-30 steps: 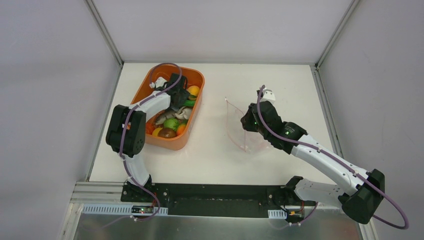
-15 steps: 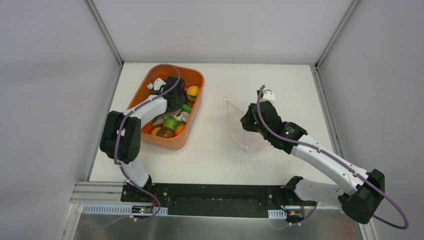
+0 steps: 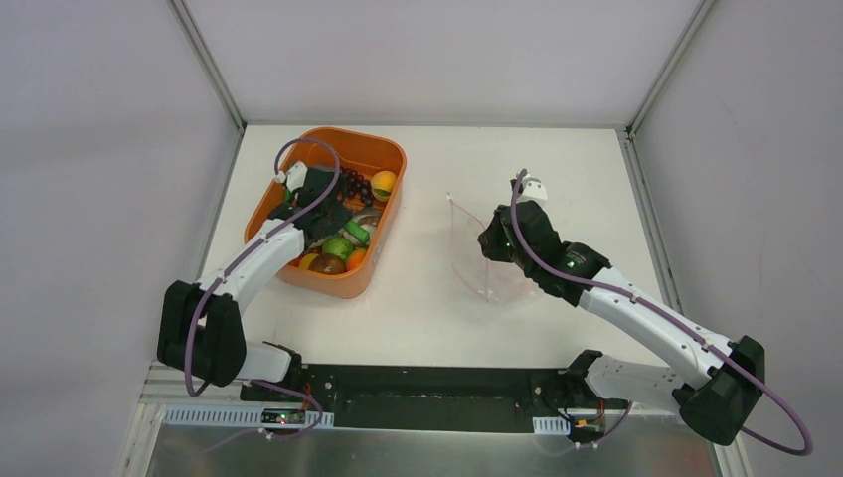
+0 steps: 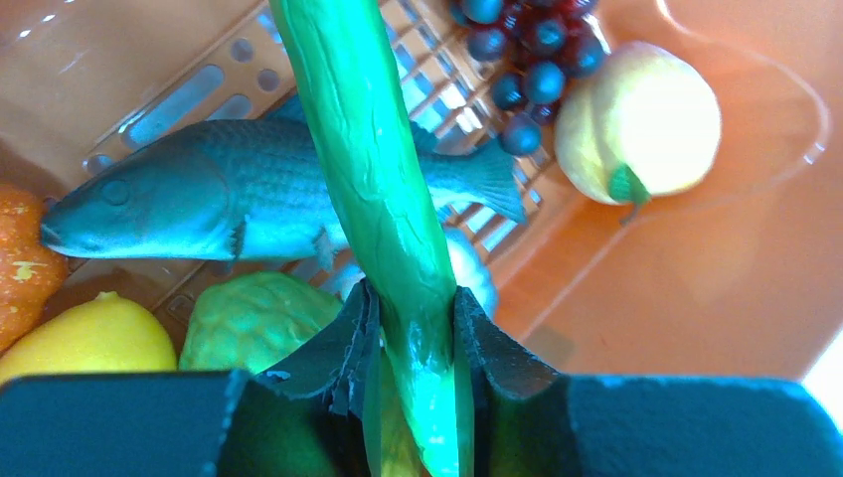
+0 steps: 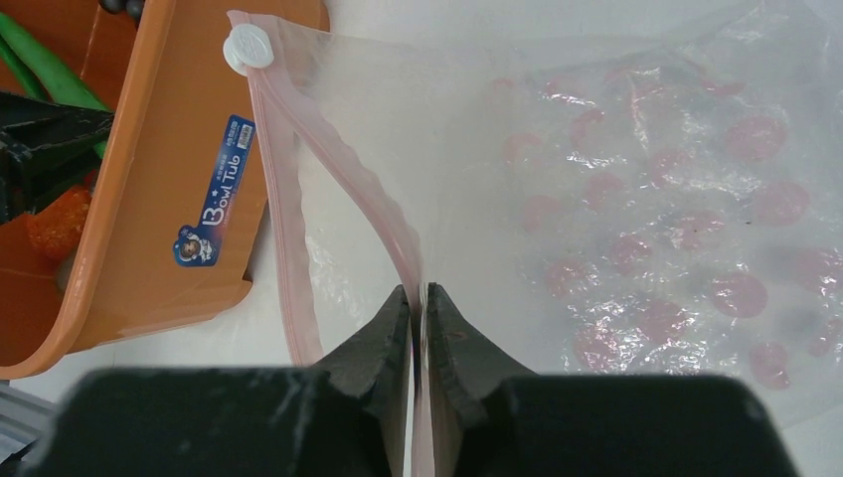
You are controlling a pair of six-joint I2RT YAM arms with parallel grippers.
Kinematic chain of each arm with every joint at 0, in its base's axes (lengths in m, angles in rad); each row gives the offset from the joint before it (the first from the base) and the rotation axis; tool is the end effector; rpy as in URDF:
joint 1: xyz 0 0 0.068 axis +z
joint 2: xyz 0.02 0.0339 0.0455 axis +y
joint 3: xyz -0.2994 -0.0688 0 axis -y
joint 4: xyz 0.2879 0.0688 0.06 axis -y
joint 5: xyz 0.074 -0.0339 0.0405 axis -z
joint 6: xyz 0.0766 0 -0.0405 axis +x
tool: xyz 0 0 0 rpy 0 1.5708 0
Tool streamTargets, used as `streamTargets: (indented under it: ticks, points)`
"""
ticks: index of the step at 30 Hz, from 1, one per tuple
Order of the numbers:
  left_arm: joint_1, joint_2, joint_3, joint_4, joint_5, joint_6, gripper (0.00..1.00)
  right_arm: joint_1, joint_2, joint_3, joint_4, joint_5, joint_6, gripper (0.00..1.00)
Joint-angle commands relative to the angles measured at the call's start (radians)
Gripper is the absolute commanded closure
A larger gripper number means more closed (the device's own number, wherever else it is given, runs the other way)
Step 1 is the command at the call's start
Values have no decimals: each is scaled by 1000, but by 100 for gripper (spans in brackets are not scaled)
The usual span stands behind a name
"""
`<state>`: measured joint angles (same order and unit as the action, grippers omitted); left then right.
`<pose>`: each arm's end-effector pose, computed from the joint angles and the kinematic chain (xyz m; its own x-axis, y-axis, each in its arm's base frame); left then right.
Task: Place the food in the zip-top bag and seal the zipper
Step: Pick up the fake vegetable from the bin, then place the fake vegetable in the zipper food storage bag.
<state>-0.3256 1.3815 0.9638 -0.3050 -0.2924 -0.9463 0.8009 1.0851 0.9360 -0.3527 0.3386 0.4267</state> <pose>0.3497 -0.0948 0.2481 -0.4487 -0.6684 -0.5932 -0.4491 0.7425 -0.4970 0.2285 0.1992 0.3245 -0.5012 0.0439 -0.8642 -0.2934 0.9309 0.2174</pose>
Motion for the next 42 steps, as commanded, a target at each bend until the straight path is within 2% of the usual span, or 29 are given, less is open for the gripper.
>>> streamTargets:
  ticks: [1,6,10,13,16,19,22,25,28,34,37,42]
  points:
    - [3,-70,14,16,116,138,100,-6,-5,-9,41,-1,7,87]
    - [3,-56,98,-16,318,236,100,-5,-7,-11,43,-4,11,87]
    - [4,-71,130,-29,424,295,100,-6,-20,-18,43,0,11,87]
    - [6,-127,150,-55,436,341,100,-6,-28,-22,43,4,12,87]
    - [7,-246,156,-97,356,407,100,-5,-34,-20,43,4,13,87]
    - [7,-343,177,-135,385,482,100,-6,-40,-28,54,2,17,87]
    - [5,-366,228,-206,544,527,100,-7,-49,-43,87,-16,27,87]
    - [2,-355,236,-210,788,530,100,-8,-47,-44,104,-36,37,88]
    - [-33,-356,208,-219,940,546,100,-8,-49,-47,118,-39,45,88]
    - [-229,-328,211,-357,1024,604,100,-9,-64,-83,186,-5,65,90]
    - [-320,-315,198,-375,1062,590,100,-9,-72,-106,226,-1,72,90]
    - [-337,-267,174,-393,1102,546,100,-10,-69,-118,249,-3,70,90]
